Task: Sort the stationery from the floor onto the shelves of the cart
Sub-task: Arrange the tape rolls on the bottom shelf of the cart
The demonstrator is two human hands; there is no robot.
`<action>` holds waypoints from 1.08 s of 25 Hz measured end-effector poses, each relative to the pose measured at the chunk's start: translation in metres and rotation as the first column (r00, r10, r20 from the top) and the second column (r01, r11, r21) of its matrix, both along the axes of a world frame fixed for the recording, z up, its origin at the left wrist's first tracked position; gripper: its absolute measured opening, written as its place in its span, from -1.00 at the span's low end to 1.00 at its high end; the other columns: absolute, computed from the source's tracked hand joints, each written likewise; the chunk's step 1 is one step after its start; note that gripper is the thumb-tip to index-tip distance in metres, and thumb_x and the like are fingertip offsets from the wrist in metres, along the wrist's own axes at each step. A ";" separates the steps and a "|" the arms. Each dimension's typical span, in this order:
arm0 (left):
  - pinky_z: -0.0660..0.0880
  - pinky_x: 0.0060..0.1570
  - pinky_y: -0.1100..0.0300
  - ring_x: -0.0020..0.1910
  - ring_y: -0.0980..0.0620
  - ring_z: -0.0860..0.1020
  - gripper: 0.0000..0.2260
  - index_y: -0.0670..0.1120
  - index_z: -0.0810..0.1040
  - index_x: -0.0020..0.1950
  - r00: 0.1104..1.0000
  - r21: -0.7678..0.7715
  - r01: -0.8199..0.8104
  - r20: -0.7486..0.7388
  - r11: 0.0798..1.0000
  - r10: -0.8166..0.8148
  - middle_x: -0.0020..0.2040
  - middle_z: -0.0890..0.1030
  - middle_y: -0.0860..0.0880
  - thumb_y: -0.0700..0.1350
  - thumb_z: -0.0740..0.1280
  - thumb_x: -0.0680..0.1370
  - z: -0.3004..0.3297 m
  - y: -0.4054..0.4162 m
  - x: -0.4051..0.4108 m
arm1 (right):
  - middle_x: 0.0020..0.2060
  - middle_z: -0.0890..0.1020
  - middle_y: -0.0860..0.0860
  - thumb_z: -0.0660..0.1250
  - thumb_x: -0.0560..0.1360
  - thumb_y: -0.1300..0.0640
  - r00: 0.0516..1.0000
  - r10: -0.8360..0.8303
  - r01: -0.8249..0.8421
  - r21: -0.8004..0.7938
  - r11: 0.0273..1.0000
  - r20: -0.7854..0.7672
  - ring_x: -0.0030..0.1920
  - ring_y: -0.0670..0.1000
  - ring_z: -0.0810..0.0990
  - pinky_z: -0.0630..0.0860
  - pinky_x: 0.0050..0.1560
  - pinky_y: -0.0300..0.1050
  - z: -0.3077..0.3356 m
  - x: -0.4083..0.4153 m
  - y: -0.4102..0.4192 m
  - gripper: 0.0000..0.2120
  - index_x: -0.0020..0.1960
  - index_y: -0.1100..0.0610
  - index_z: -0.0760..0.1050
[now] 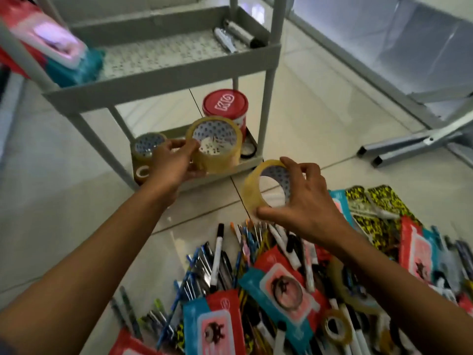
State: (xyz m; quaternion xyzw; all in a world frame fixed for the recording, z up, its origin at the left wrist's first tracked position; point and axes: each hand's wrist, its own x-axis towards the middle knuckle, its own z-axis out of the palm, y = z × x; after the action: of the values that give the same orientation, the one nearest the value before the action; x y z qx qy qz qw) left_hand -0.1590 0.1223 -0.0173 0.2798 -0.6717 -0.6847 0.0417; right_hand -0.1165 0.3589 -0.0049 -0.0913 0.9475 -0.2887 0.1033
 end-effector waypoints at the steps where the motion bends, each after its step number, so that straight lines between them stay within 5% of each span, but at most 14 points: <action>1: 0.60 -0.35 0.18 -0.06 -0.10 0.64 -0.67 -0.20 0.46 0.23 1.000 -0.011 -0.006 -0.006 1.000 0.006 0.11 0.58 -0.19 -0.07 0.35 0.54 0.003 -0.003 -0.020 | 0.35 0.15 0.01 0.45 0.27 -0.25 1.000 -0.002 0.002 -0.008 1.000 -0.008 0.38 0.09 0.17 0.28 0.25 -0.06 -0.002 -0.009 -0.003 0.00 0.53 -0.08 -0.03; 9: 0.64 -0.27 0.00 -0.05 -0.16 0.64 -0.79 -0.14 0.51 -0.07 0.989 -0.003 -0.145 -0.012 0.989 0.145 0.09 0.60 -0.21 -0.03 0.44 0.48 -0.003 -0.015 -0.130 | 0.36 0.14 -0.05 0.46 0.27 -0.26 0.999 0.018 -0.017 -0.011 1.000 0.038 0.37 0.01 0.17 0.19 0.11 -0.18 -0.024 -0.042 -0.011 0.00 0.52 -0.16 -0.05; 12: 0.64 -0.23 0.01 -0.08 -0.08 0.64 -0.55 -0.16 0.53 0.17 0.993 0.007 -0.108 -0.046 0.994 0.108 0.13 0.60 -0.17 0.07 0.48 0.42 -0.010 -0.020 -0.145 | 0.35 0.13 -0.09 0.45 0.27 -0.26 0.998 0.035 -0.034 -0.024 0.999 0.055 0.35 -0.01 0.17 0.21 0.12 -0.21 -0.030 -0.050 -0.015 0.00 0.52 -0.17 -0.06; 14: 0.63 -0.09 -0.01 -0.09 -0.02 0.62 -0.36 -0.11 0.51 0.26 1.000 -0.147 -0.020 -0.027 0.989 0.016 0.10 0.61 -0.11 0.25 0.48 0.33 -0.014 -0.018 -0.142 | 0.35 0.13 -0.09 0.44 0.27 -0.27 0.998 0.032 -0.031 -0.025 0.999 0.047 0.36 -0.02 0.16 0.22 0.11 -0.22 -0.035 -0.057 -0.018 0.02 0.53 -0.16 -0.07; 16: 0.55 0.14 -0.03 0.14 0.00 0.55 -0.07 -0.07 0.39 0.39 0.994 -0.282 0.078 -0.047 0.956 -0.095 0.22 0.55 -0.04 0.40 0.48 0.16 -0.017 -0.018 -0.138 | 0.34 0.13 -0.10 0.44 0.26 -0.28 0.999 0.028 -0.027 -0.036 0.999 0.037 0.36 -0.03 0.16 0.23 0.12 -0.22 -0.038 -0.061 -0.022 0.04 0.54 -0.15 -0.09; 20: 0.37 0.33 0.05 0.36 0.03 0.35 0.07 -0.05 0.11 0.50 0.944 -0.432 0.244 -0.098 0.868 -0.314 0.42 0.36 -0.03 0.20 0.59 0.15 -0.025 -0.010 -0.139 | 0.32 0.15 -0.13 0.44 0.24 -0.28 0.999 0.036 -0.034 -0.079 0.996 0.020 0.34 -0.04 0.19 0.29 0.16 -0.20 -0.041 -0.064 -0.023 0.03 0.53 -0.15 -0.06; 22: 0.36 0.35 -0.04 0.38 -0.04 0.35 0.05 -0.04 0.07 0.50 0.948 -0.441 0.211 -0.126 0.873 -0.293 0.42 0.35 -0.04 0.05 0.63 0.18 -0.032 -0.004 -0.144 | 0.30 0.15 -0.15 0.46 0.24 -0.29 0.999 0.048 -0.046 -0.093 0.995 0.019 0.33 -0.05 0.20 0.33 0.17 -0.19 -0.041 -0.064 -0.024 0.03 0.52 -0.17 -0.06; 27: 0.40 0.31 -0.10 0.38 -0.07 0.37 -0.01 -0.02 0.10 0.49 0.956 -0.482 0.187 -0.111 0.856 -0.271 0.41 0.39 -0.04 0.05 0.61 0.22 -0.041 -0.003 -0.152 | 0.30 0.16 -0.14 0.46 0.23 -0.29 0.999 0.051 -0.049 -0.094 0.994 0.015 0.34 -0.07 0.21 0.32 0.18 -0.22 -0.044 -0.063 -0.024 0.04 0.53 -0.17 -0.06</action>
State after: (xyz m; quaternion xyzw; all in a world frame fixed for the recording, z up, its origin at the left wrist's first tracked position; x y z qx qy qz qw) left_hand -0.3111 0.1196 -0.0586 0.1183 -0.8386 -0.5249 0.0846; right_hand -0.1794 0.3349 -0.0488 -0.1171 0.9294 -0.3309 0.1141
